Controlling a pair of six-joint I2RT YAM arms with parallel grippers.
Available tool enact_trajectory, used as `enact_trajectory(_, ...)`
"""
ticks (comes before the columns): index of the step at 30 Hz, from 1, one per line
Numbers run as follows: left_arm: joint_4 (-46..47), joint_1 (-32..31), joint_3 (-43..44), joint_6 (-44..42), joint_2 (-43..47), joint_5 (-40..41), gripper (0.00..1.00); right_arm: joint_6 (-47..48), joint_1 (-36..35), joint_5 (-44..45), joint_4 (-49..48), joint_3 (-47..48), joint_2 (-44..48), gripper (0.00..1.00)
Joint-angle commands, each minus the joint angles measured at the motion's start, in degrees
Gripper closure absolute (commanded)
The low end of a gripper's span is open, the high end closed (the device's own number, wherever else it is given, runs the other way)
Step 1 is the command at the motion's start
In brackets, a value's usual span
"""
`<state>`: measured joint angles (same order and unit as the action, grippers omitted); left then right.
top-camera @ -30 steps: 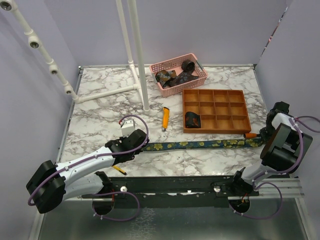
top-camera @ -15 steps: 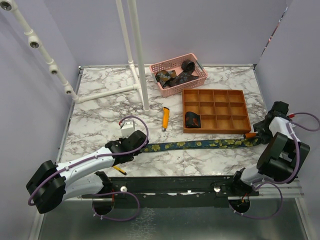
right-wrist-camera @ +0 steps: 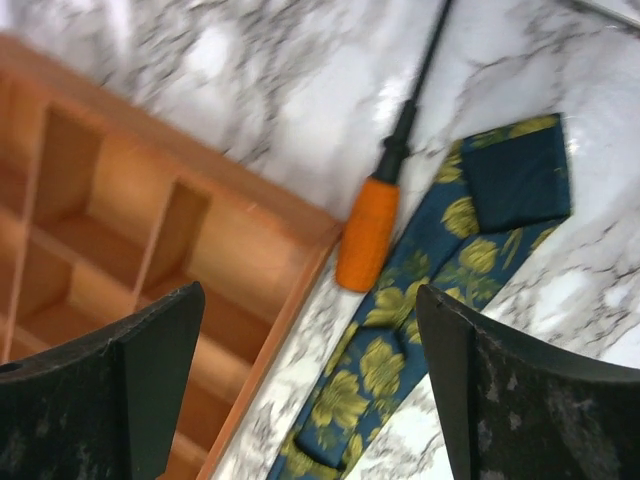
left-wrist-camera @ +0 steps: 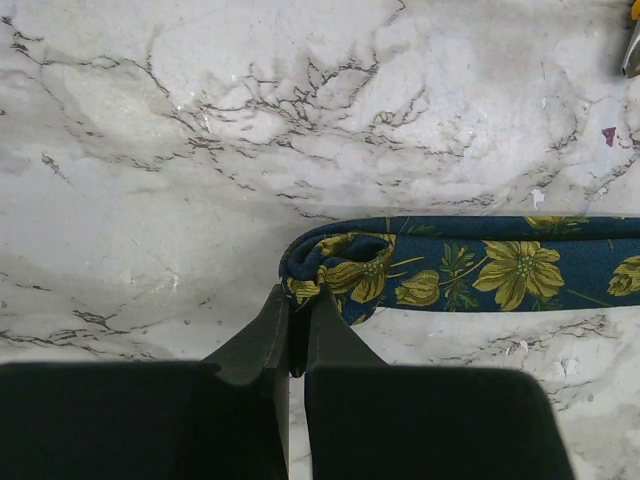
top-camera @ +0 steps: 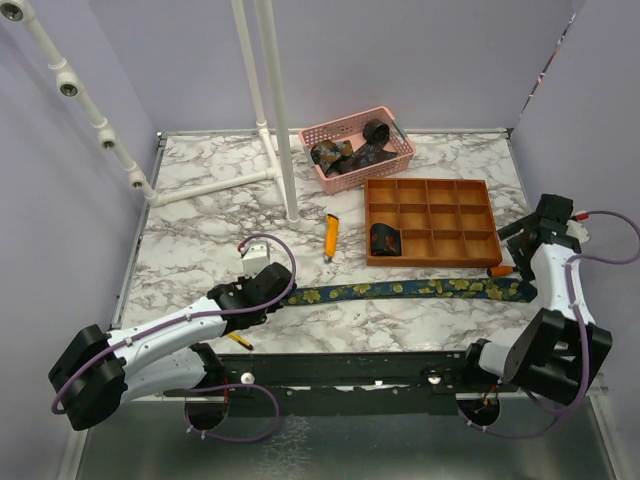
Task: Roll the ties
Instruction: Flatten out the tie at the center of the board.
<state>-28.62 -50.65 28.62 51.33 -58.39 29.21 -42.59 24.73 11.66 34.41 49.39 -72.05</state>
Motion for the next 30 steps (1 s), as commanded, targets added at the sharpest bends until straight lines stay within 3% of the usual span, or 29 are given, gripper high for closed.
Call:
enact_trajectory(1, -0.2, -0.2, -0.7, 0.1, 0.8, 1.1, 1.0, 1.2, -6.1, -1.6, 0.4, -1.0, 7.8, 0.13)
enact_trajectory(8, 0.4, -0.3, -1.6, 0.7, 0.6, 0.1, 1.0, 3.4, -18.7, -27.5, -14.9, -15.2, 21.8, 0.39)
enact_trajectory(12, 0.3, -0.3, -1.3, 0.6, 0.9, 0.3, 1.0, 0.2, -38.7, -23.4, -18.1, -16.8, 22.2, 0.46)
enact_trajectory(16, -0.1, -0.3, -1.1, 0.6, 1.5, 0.9, 1.0, -2.4, -59.0, -15.4, -21.3, -12.8, 13.9, 0.5)
enact_trajectory(20, -1.3, -0.4, -0.5, 1.1, 1.2, 1.7, 1.0, -2.0, -72.8, -12.1, -23.4, -2.7, -1.4, 0.55)
enact_trajectory(25, -3.1, -0.7, 0.6, 2.0, 0.3, 2.3, 1.0, -1.3, -79.9, -9.9, -26.7, 7.8, -18.9, 0.69)
enact_trajectory(30, -4.4, -0.8, 1.3, 3.0, 0.0, 3.2, 1.0, -3.5, -81.3, -11.4, -33.6, 10.1, -27.9, 0.77)
